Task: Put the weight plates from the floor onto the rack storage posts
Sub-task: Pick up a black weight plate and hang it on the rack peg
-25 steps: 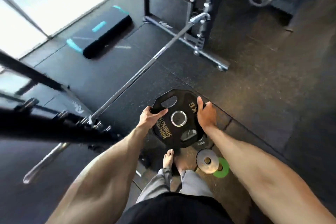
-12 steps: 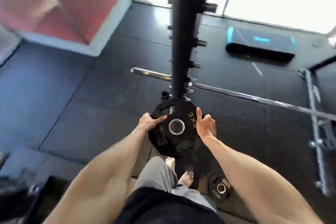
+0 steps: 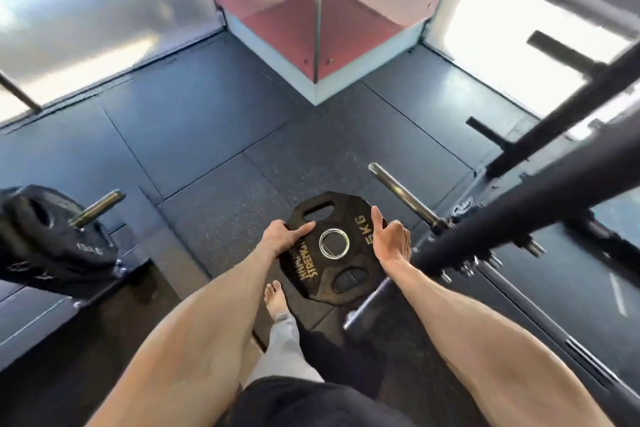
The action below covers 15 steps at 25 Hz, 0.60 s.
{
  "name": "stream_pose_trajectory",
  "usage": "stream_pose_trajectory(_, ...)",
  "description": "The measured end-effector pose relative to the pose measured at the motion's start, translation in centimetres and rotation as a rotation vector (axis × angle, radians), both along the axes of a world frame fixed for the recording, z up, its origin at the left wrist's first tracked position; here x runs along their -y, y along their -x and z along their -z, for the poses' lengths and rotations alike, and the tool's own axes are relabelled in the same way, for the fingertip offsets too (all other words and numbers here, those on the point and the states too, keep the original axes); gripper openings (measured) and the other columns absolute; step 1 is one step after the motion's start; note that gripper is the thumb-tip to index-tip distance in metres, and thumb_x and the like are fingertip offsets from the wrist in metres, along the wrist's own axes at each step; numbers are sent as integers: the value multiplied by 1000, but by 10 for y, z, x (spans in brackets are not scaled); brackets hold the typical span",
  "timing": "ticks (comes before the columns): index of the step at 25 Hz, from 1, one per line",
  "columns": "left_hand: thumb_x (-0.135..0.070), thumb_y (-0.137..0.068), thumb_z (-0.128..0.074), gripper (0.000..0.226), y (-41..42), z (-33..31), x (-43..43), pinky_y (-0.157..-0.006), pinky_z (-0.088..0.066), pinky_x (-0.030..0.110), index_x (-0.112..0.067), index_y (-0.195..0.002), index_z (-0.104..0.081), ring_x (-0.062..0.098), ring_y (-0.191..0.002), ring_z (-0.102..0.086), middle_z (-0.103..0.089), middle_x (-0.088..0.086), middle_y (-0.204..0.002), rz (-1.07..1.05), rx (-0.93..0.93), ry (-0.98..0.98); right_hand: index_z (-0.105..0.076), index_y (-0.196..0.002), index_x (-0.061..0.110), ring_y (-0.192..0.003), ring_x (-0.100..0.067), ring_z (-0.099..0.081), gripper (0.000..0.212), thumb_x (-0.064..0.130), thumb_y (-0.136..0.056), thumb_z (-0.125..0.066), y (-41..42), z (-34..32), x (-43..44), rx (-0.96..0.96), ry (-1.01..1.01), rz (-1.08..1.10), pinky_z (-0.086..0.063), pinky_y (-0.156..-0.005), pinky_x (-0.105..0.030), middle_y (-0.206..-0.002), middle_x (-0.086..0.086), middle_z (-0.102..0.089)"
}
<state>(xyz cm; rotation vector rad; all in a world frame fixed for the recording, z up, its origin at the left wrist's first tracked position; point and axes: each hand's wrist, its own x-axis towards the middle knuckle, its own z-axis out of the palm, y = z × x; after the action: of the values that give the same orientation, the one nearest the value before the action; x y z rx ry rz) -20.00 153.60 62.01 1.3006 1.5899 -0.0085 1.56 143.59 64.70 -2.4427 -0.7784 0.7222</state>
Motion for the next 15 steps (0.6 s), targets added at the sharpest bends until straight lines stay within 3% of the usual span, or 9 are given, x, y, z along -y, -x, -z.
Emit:
stream_pose_trajectory(4, -76, -72, -66, 79, 18, -5, -99, -91, -54, 37, -8, -112, -62, 27, -105, -66, -68, 9, -114, -16, 5, 40, -67, -102, -2, -109, -40, -64, 85, 75, -91, -34, 20, -8, -106, 43, 28, 44, -50, -88, -43, -113, -24, -69)
stream_pose_trajectory(7, -74, -72, -67, 77, 24, -13, -177, -95, -54, 39, -10, -113, -63, 27, -105, -67, -70, 9, -113, -28, 42, 23, -67, -86, 4, -94, -35, -69, 84, 80, -87, -33, 30, -14, -179, 64, -36, 93, -54, -81, -40, -98, -19, -73)
stream_pose_trajectory(12, -77, -72, -63, 81, 9, -24, -288, -90, -54, 36, -11, -118, -59, 26, -107, -65, -67, 7, -117, -18, 60, -96, -63, -80, 3, -85, -36, -67, 84, 82, -86, -33, 17, -13, -285, 65, -76, 140, -48, -72, -39, -88, -18, -71)
stream_pose_trajectory(15, -74, -76, -63, 78, -15, -20, -357, -84, -53, 34, -10, -121, -53, 25, -107, -64, -64, 7, -119, 20, 45, -133, -63, -76, 3, -83, -36, -67, 87, 84, -84, -32, -2, -1, -349, 78, -123, 193, -52, -77, -43, -83, -17, -71)
